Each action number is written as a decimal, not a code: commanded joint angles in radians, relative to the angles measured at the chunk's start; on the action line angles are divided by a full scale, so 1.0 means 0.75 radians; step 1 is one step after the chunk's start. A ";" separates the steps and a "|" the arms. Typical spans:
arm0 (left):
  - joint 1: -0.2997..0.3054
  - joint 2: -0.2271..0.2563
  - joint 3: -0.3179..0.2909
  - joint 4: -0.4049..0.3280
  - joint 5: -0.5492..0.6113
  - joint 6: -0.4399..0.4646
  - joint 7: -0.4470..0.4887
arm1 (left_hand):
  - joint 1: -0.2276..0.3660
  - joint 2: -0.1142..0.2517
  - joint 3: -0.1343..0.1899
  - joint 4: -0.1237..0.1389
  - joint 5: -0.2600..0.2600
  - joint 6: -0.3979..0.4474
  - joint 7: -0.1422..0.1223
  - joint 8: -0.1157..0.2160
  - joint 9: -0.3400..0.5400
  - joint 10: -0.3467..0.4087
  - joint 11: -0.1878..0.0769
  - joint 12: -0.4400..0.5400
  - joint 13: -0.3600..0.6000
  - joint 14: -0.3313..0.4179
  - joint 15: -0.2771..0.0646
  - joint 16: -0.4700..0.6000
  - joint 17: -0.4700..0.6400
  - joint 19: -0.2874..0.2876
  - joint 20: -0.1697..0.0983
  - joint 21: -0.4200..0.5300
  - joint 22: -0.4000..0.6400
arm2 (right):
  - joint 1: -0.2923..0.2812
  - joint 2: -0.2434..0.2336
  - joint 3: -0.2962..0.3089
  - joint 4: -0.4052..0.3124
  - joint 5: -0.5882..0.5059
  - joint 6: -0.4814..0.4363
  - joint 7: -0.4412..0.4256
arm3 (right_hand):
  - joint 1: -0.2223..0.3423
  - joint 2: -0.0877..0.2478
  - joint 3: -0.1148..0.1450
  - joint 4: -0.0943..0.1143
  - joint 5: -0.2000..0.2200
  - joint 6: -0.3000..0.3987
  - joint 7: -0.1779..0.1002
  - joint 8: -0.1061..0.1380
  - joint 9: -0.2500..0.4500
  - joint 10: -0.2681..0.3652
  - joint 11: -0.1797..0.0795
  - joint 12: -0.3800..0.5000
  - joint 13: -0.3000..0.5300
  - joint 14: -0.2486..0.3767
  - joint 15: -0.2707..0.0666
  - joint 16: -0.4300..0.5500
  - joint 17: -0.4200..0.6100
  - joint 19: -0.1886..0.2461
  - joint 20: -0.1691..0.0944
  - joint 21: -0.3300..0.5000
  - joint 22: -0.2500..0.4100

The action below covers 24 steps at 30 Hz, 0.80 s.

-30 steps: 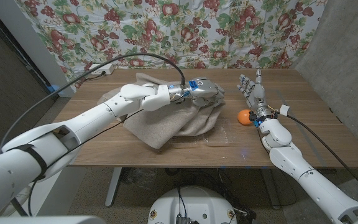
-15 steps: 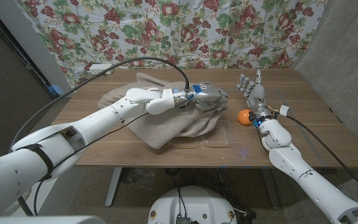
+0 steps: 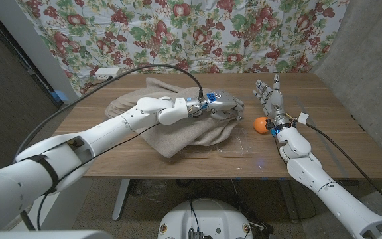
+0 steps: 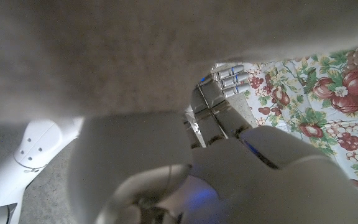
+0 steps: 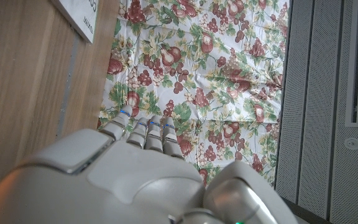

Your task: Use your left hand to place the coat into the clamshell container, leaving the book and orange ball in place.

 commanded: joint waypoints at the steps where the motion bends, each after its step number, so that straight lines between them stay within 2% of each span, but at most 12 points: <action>1: 0.056 0.043 -0.077 -0.119 0.008 0.106 0.098 | -0.081 -0.029 0.044 -0.001 -0.041 0.000 -0.017 -0.028 -0.039 -0.020 0.000 -0.080 -0.070 -0.034 -0.212 -0.117 -0.048 -0.003 -0.066 -0.008 -0.087 | 0.010 0.003 -0.009 0.008 0.003 -0.002 0.014 | 0.005 0.007 0.011 0.003 -0.007 0.010 -0.001 -0.001 0.004 0.016 -0.001 0.007 0.005 0.007 -0.007 0.008 0.005 0.005 0.009 0.005 0.006; 3: 0.073 0.050 -0.099 -0.144 -0.019 0.120 0.102 | -0.095 -0.030 0.056 -0.001 -0.052 -0.013 -0.039 -0.041 -0.048 -0.025 0.000 -0.099 -0.085 -0.032 -0.212 -0.135 -0.056 -0.004 -0.069 -0.011 -0.108 | 0.009 0.003 -0.010 0.006 0.001 -0.003 0.012 | 0.005 0.007 0.011 0.003 -0.007 0.010 -0.001 -0.001 0.004 0.015 -0.002 0.007 0.005 0.007 -0.007 0.008 0.005 0.005 0.009 0.005 0.006; 8: 0.117 0.069 -0.146 -0.211 -0.041 0.150 0.137 | -0.136 -0.047 0.077 0.000 -0.083 -0.032 -0.057 -0.067 -0.072 -0.040 0.001 -0.143 -0.115 -0.036 -0.211 -0.171 -0.074 -0.006 -0.068 -0.018 -0.146 | 0.006 0.002 -0.011 0.000 0.000 -0.007 0.010 | 0.004 0.007 0.011 0.003 -0.007 0.010 -0.001 -0.001 0.004 0.016 -0.001 0.007 0.005 0.007 -0.006 0.008 0.005 0.005 0.009 0.005 0.006; 15: 0.167 0.089 -0.194 -0.277 -0.048 0.198 0.157 | -0.172 -0.059 0.099 0.000 -0.113 -0.042 -0.066 -0.090 -0.090 -0.076 0.001 -0.195 -0.144 -0.067 -0.209 -0.213 -0.092 -0.020 -0.064 -0.026 -0.170 | 0.014 0.003 -0.021 0.001 -0.003 -0.016 0.017 | 0.004 0.007 0.011 0.003 -0.007 0.010 -0.002 -0.001 0.004 0.018 -0.001 0.008 0.005 0.007 -0.007 0.008 0.005 0.005 0.009 0.005 0.006; 17: 0.177 0.093 -0.204 -0.287 -0.045 0.209 0.167 | -0.188 -0.056 0.111 0.001 -0.127 0.008 -0.057 -0.066 -0.080 -0.037 0.000 -0.194 -0.151 -0.070 -0.210 -0.230 -0.101 -0.023 -0.062 -0.026 -0.178 | 0.018 0.003 -0.024 0.002 -0.003 -0.019 0.020 | 0.004 0.007 0.011 0.003 -0.008 0.011 -0.001 -0.001 0.004 0.018 -0.001 0.008 0.005 0.007 -0.005 0.008 0.005 0.005 0.009 0.005 0.006; 20: 0.191 0.099 -0.218 -0.303 -0.041 0.224 0.184 | -0.192 -0.057 0.115 -0.001 -0.131 0.013 -0.054 -0.062 -0.076 -0.024 -0.001 -0.191 -0.150 -0.066 -0.210 -0.235 -0.104 -0.021 -0.064 -0.026 -0.180 | 0.021 0.001 -0.027 -0.001 -0.006 -0.025 0.020 | 0.003 0.007 0.011 0.003 -0.008 0.010 -0.001 -0.001 0.004 0.017 -0.002 0.007 0.005 0.007 -0.005 0.008 0.005 0.005 0.009 0.005 0.006; 24: 0.220 0.102 -0.247 -0.332 -0.041 0.260 0.219 | -0.199 -0.057 0.126 -0.004 -0.137 -0.029 -0.067 -0.085 -0.083 -0.028 0.000 -0.199 -0.150 -0.062 -0.210 -0.247 -0.110 -0.024 -0.061 -0.026 -0.183 | 0.027 -0.008 -0.029 -0.002 -0.006 -0.038 0.028 | 0.003 0.008 0.012 0.004 -0.008 0.011 -0.002 -0.001 0.004 0.018 -0.002 0.007 0.005 0.008 -0.006 0.008 0.005 0.005 0.009 0.005 0.006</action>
